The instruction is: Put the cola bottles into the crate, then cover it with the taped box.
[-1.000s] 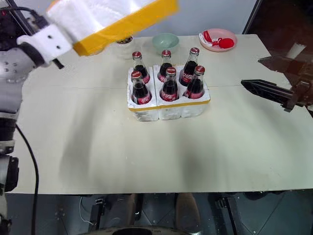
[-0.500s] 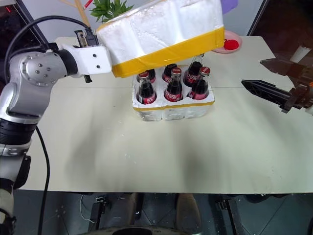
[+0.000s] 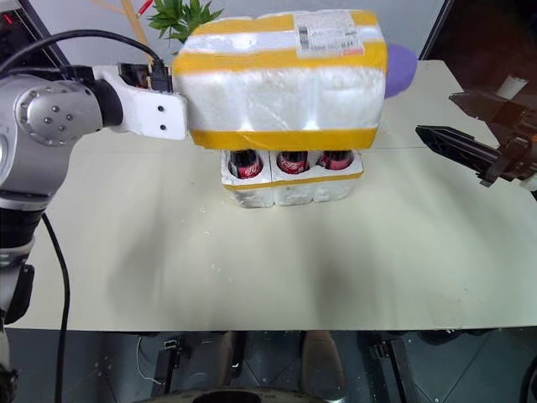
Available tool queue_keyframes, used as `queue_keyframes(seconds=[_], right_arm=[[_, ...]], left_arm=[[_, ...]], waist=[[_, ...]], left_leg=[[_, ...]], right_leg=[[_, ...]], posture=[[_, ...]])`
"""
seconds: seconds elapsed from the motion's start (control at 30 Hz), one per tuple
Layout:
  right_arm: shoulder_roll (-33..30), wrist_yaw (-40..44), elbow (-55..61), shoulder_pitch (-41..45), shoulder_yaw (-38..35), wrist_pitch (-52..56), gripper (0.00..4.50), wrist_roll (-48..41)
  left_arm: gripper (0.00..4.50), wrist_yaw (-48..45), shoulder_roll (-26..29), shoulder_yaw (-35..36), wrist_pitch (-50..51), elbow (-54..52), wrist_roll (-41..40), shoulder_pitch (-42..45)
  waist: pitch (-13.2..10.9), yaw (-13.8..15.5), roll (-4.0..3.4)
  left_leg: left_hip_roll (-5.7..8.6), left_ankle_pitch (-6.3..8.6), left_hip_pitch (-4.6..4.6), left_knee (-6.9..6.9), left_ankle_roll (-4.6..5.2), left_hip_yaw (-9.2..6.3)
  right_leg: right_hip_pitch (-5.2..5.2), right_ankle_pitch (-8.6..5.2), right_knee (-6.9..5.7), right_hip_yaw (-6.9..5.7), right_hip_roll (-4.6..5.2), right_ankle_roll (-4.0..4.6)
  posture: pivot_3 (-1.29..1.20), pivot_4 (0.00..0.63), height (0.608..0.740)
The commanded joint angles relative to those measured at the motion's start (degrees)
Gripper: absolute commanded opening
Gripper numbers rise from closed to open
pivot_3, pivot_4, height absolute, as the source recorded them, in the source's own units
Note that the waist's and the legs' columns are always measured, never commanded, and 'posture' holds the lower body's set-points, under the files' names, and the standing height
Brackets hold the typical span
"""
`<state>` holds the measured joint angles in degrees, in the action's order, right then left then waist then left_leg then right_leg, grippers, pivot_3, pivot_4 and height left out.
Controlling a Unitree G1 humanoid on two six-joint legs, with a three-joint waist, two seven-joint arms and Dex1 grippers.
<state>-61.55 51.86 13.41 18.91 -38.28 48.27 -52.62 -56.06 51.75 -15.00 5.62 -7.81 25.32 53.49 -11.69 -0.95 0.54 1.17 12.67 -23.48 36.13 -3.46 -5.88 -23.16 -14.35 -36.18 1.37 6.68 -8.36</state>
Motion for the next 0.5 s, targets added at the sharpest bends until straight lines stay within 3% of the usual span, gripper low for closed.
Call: queue_keyframes(seconds=[0.03, 0.5], right_arm=[[0.05, -0.24, 0.39, 1.5, -0.28, -1.34, 4.5, -0.8], [-0.81, 1.92, -0.71, 3.71, 4.21, -3.43, 4.5, 0.12]], left_arm=[[4.46, -0.41, 0.66, 1.32, -0.3, -2.55, 0.76, -0.38], [4.46, -3.33, -1.56, 4.18, 8.17, -6.88, -4.7, -3.37]], waist=[[0.0, -0.01, 0.0], [0.0, -0.04, 0.0]], left_leg=[[0.0, 0.0, 0.0, 0.0, 0.0, 0.0], [0.0, 0.0, 0.0, 0.01, 0.0, -0.01]], right_leg=[[0.0, 0.0, 0.0, 0.0, 0.0, 0.0], [0.0, 0.0, -0.01, 0.0, 0.0, 0.0]], posture=[[0.0, 0.15, 0.739], [0.0, 0.15, 0.739]])
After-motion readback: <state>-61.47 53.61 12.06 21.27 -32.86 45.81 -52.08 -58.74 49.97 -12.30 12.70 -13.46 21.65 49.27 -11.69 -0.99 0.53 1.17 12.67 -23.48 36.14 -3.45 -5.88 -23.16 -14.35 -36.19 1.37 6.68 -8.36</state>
